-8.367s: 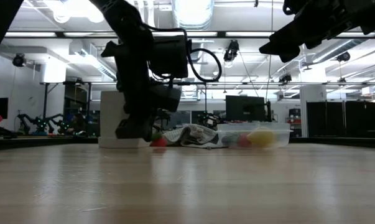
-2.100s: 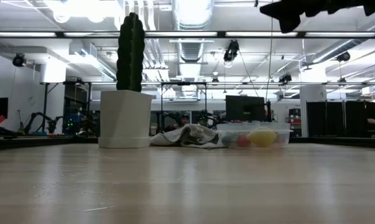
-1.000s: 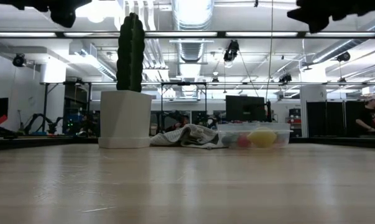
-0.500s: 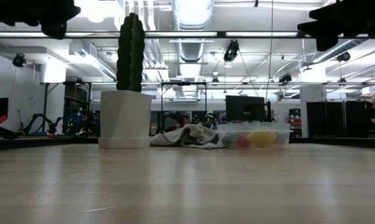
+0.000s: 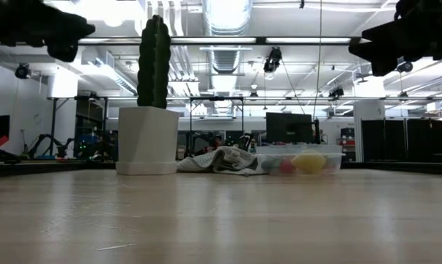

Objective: Pick and placing Produce into tupperware
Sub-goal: Return to Home Position

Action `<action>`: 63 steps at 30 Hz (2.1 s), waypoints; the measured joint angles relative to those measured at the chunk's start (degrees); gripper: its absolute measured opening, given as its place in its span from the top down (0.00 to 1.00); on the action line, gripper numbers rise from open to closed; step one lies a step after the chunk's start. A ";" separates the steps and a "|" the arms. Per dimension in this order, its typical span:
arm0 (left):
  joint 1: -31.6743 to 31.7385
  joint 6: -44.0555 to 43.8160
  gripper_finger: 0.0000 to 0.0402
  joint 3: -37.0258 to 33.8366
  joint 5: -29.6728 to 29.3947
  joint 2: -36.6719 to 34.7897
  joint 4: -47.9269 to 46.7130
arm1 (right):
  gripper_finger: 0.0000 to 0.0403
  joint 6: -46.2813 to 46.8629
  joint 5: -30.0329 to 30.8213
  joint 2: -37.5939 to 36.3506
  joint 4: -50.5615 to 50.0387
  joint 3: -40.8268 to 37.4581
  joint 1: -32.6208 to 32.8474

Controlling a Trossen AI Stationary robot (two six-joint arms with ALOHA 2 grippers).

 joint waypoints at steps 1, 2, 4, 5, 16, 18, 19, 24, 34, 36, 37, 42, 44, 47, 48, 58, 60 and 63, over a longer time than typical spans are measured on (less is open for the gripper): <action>0.00 -0.82 0.75 -0.69 0.00 -0.07 -0.04 | 0.48 0.00 0.01 0.00 0.81 -0.49 0.00; 0.00 -1.22 0.75 -1.42 0.07 -0.10 -0.06 | 0.48 0.03 0.01 0.00 1.27 -1.02 0.00; 0.00 -1.23 0.75 -3.00 0.17 -0.33 -0.04 | 0.48 0.31 0.14 -0.01 2.01 -2.50 0.00; 0.00 -1.23 0.75 -3.79 0.08 -0.54 -0.02 | 0.48 0.58 0.46 -0.02 2.91 -3.57 0.00; 0.07 -2.74 0.77 -10.00 -0.24 -4.80 3.12 | 0.48 -0.08 4.25 0.37 10.92 -8.42 -0.11; 0.07 -2.74 0.80 -10.98 0.01 -5.64 4.30 | 0.48 -0.47 4.06 0.37 10.88 -8.34 -0.11; 0.08 -2.72 0.82 -11.46 0.43 -5.55 5.06 | 0.48 -0.57 4.04 0.37 10.86 -8.34 -0.11; 0.19 -2.54 0.91 -12.94 1.92 -5.11 10.22 | 0.48 -0.22 2.91 0.37 9.70 -8.28 -0.11; 2.51 0.54 1.00 -13.23 1.16 -5.51 10.02 | 0.50 -1.90 3.15 0.39 9.80 -8.26 -0.13; 3.46 0.59 1.00 -13.04 0.99 -5.49 9.97 | 0.53 -3.19 3.40 0.37 9.96 -8.23 -0.13; 3.86 0.52 1.00 -12.91 0.99 -5.50 10.03 | 0.56 -3.67 3.42 0.35 9.96 -8.23 -0.13; 4.70 0.30 1.00 -12.53 2.38 -5.51 10.10 | 0.78 -4.11 -0.12 0.50 8.38 -7.51 -0.13; 4.74 0.30 1.00 -12.40 2.39 -5.51 10.11 | 0.90 -4.70 -2.16 0.73 7.88 -6.87 -0.11; 4.84 0.30 1.00 -12.27 2.40 -5.51 10.28 | 0.96 -6.07 -3.02 0.94 7.97 -6.09 -0.31; 4.92 0.27 1.00 -12.35 2.40 -5.51 10.32 | 0.97 -6.01 -3.02 1.00 8.12 -6.09 -0.60; 5.22 0.26 1.00 -12.81 2.60 -5.49 10.02 | 0.98 -4.20 -6.51 1.10 9.67 -8.18 -5.26; 5.22 0.24 1.00 -12.88 2.83 -5.50 9.92 | 0.98 -3.63 -6.88 1.03 9.61 -8.58 -5.86; 5.20 -0.11 1.00 -13.01 3.11 -5.52 9.86 | 0.98 -3.42 -7.68 0.83 9.37 -8.98 -6.32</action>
